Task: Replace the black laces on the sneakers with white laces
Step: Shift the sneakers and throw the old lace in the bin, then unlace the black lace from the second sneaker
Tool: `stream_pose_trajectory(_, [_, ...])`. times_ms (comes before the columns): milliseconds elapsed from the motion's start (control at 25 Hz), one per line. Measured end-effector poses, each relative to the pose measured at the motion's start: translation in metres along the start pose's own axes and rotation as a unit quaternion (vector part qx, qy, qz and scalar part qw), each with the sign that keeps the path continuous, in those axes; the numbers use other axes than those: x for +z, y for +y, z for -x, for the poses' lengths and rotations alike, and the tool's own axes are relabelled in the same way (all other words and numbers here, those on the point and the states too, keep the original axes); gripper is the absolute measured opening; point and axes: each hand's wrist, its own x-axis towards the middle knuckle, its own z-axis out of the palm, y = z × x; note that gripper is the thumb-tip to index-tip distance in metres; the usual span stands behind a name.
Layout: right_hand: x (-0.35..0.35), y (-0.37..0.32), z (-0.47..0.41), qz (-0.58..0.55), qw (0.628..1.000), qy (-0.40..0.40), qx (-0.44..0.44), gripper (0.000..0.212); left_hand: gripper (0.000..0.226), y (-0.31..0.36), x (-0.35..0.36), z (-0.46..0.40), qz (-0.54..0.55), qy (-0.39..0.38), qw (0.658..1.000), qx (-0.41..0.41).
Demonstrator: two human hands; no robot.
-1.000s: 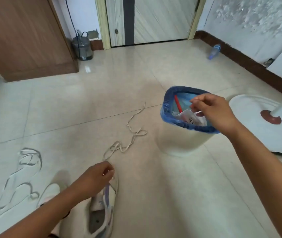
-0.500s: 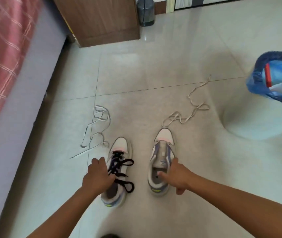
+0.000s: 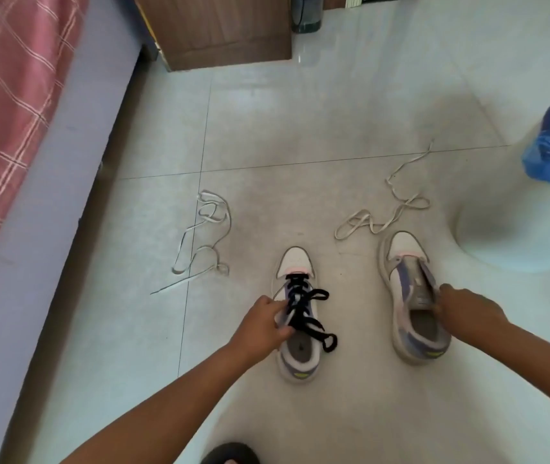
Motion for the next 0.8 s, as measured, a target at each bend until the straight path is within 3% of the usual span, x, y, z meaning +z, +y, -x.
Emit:
stream_pose_trajectory(80, [-0.006, -0.024, 0.005, 0.137, 0.985, 0.087, -0.052, 0.029, 0.041, 0.007, 0.01, -0.001, 0.007, 0.021, 1.0, 0.019])
stream_pose_trajectory(160, [-0.006, -0.059, 0.015, 0.088, 0.967, 0.106, -0.215, 0.034, 0.043, 0.007, 0.019, 0.002, -0.001, 0.012, 0.998, 0.054])
stream_pose_trajectory(240, [0.0, -0.087, 0.026, -0.04, 0.94, 0.032, -0.339, 0.038, 0.046, 0.005, 0.025, 0.009, -0.03, 0.011, 0.996, 0.08])
stream_pose_trajectory(440, [0.022, -0.113, 0.026, -0.102, 0.949, -0.065, -0.293, 0.05, 0.025, 0.012, 0.025, 0.002, -0.115, 0.058, 0.991, 0.046])
stream_pose_trajectory(600, [0.04, -0.113, 0.027, -0.184, 0.941, -0.028, -0.283, 0.028, 0.022, 0.019, 0.031, 0.003, -0.257, 0.023, 0.961, 0.097])
stream_pose_trajectory(640, [0.04, -0.109, 0.028, -0.199, 0.935, -0.039, -0.289, 0.027, 0.02, 0.02, 0.03, 0.004, -0.232, 0.024, 0.967, 0.102])
stream_pose_trajectory(720, [0.036, -0.104, 0.027, -0.269, 0.919, -0.085, -0.276, 0.028, 0.015, 0.022, 0.023, 0.005, -0.081, 0.059, 0.992, 0.073])
stream_pose_trajectory(800, [0.031, -0.103, 0.025, -0.393, 0.878, -0.145, -0.232, 0.03, 0.02, 0.025, 0.014, 0.001, 0.074, 0.079, 0.994, 0.007])
